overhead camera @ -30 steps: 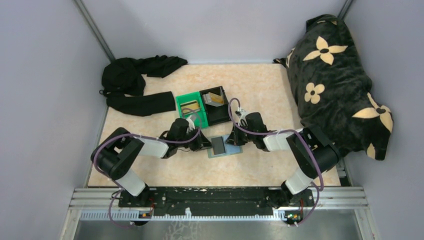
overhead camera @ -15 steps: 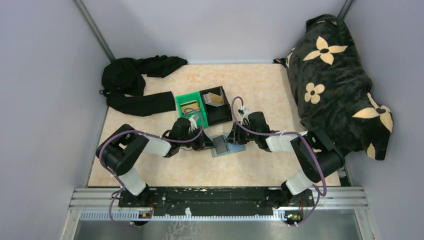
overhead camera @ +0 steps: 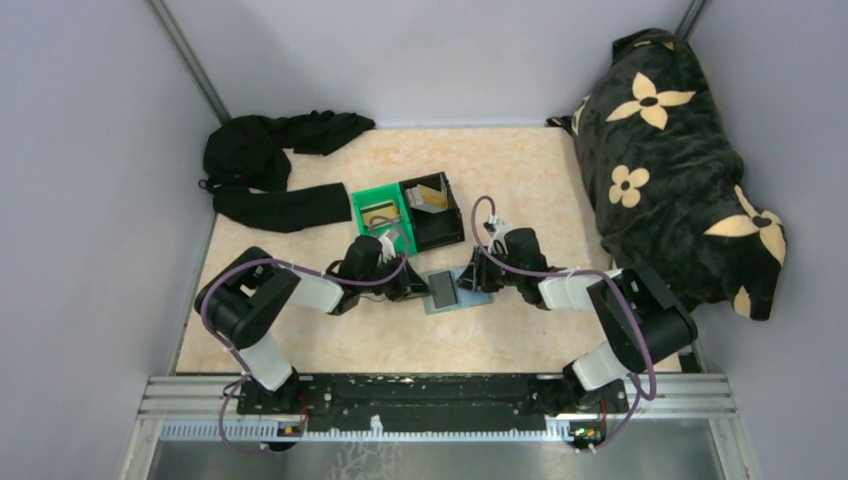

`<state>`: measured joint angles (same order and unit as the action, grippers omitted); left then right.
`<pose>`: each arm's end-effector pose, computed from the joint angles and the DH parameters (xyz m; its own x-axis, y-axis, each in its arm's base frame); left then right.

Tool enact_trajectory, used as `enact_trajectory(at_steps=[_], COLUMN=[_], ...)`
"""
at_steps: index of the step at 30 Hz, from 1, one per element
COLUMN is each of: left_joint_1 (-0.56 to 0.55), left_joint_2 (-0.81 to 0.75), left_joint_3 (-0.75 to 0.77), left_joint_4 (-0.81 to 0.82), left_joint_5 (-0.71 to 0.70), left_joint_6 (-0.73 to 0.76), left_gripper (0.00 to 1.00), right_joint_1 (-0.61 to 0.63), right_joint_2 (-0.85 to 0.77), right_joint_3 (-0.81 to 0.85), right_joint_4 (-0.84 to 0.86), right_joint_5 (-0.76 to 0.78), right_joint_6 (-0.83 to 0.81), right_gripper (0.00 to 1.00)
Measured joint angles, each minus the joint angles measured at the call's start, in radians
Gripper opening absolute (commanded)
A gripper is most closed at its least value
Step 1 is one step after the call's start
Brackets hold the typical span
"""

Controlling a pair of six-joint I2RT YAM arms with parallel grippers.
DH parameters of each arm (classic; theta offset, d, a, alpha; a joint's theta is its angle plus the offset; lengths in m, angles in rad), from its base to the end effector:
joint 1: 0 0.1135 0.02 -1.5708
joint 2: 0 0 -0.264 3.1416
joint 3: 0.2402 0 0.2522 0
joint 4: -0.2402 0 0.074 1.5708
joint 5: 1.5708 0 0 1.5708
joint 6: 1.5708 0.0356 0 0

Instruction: Take the credit cards out of the card holder

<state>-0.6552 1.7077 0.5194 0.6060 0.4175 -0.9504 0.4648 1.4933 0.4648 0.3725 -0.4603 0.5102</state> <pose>0.2228 -0.1894 0.1116 -0.9252 -0.2270 -0.3041 0.1251 0.5741 -0.8092 0.2265 0.1313 0.1333 -0.8256 0.0755 -0.5592 -0.3588 0.6947 0.6234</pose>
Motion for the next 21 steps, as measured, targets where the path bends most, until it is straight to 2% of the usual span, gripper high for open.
enact_trajectory(at_steps=[4,7,12,15,18,21], left_joint_1=[0.0,0.0,0.0,0.0,0.0,0.0], left_joint_2=[0.002,0.002,0.002,0.003,0.006,0.009], left_joint_3=[0.0,0.0,0.0,0.0,0.003,0.005], left_joint_4=[0.003,0.003,0.003,0.004,0.003,0.003], left_joint_5=[0.002,0.003,0.003,0.003,0.005,0.007], left_joint_6=[0.0,0.0,0.0,0.0,0.0,0.0], left_gripper=[0.24,0.24,0.24,0.24,0.24,0.24], right_joint_1=[-0.008,-0.009,-0.009,-0.01,-0.01,-0.017], right_joint_2=[0.006,0.037,0.081,0.095,0.098,0.098], right_joint_3=[0.0,0.0,0.0,0.0,0.0,0.0], right_joint_4=[0.01,0.045,0.102,0.117,0.118,0.116], right_joint_5=[-0.033,-0.071,-0.134,-0.147,-0.149,-0.148], right_joint_6=[0.003,0.015,0.042,0.045,0.043,0.042], right_gripper=[0.35,0.29,0.26,0.19,0.02,0.0])
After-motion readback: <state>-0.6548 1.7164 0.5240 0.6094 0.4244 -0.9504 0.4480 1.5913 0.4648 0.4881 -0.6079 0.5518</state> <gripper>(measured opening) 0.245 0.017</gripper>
